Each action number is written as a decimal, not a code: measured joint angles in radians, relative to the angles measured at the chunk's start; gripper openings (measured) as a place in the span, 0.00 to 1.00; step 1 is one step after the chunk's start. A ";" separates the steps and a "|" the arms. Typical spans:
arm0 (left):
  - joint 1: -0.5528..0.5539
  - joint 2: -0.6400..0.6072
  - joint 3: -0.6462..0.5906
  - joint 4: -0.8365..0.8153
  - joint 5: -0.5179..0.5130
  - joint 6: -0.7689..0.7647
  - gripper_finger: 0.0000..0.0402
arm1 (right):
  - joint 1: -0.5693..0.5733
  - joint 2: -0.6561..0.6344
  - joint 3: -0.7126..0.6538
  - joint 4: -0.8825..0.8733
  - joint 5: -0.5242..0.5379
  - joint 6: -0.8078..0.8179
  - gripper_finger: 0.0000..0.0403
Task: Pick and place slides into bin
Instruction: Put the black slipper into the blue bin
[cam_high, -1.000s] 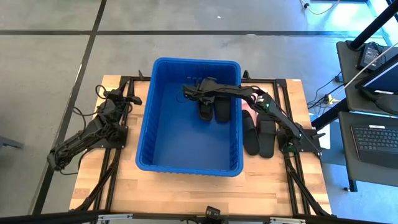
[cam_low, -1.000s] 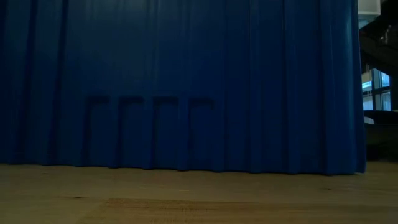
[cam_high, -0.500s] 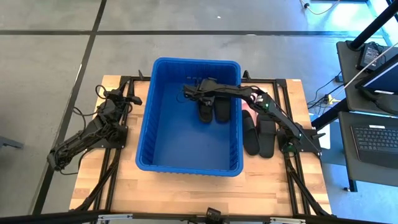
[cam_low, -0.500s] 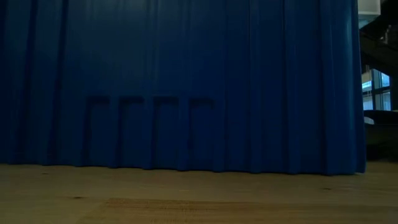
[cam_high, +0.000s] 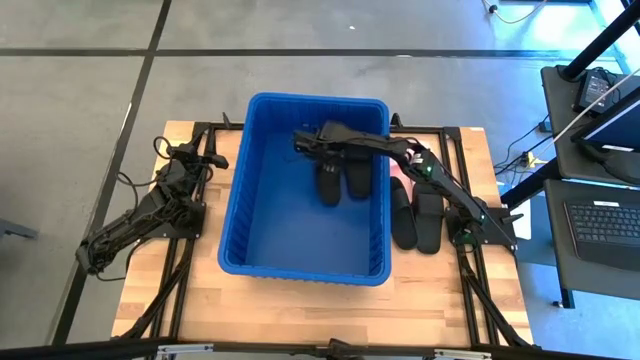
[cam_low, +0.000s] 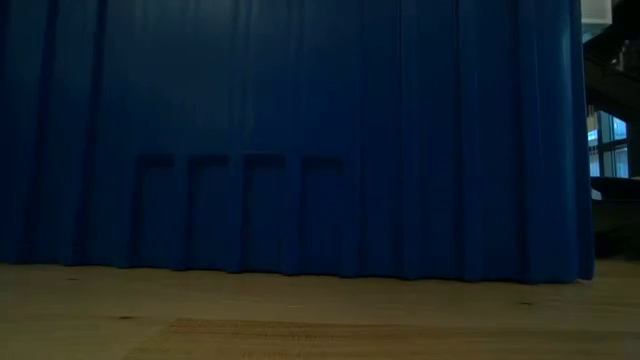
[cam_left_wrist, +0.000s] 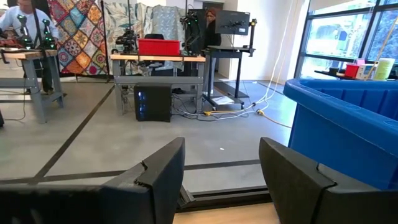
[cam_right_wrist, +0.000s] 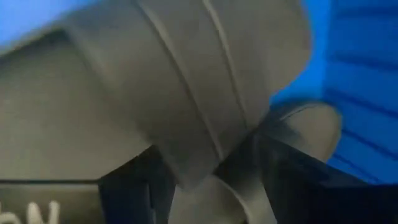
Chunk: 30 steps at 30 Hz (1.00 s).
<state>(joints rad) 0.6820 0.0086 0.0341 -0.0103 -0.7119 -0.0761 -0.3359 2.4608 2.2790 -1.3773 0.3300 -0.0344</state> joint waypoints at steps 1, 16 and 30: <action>0.000 0.000 0.000 0.000 0.000 0.000 0.50 | 0.001 -0.002 0.018 -0.002 -0.001 0.001 0.52; 0.000 0.000 0.000 0.000 0.000 0.000 0.50 | -0.004 -0.021 0.073 -0.090 0.010 0.049 0.56; 0.000 0.000 0.000 0.000 0.000 0.000 0.50 | 0.069 -0.037 0.077 -0.058 -0.256 -0.133 0.56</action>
<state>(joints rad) 0.6819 0.0086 0.0341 -0.0101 -0.7120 -0.0761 -0.2670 2.4237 2.3562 -1.4348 0.0743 -0.1671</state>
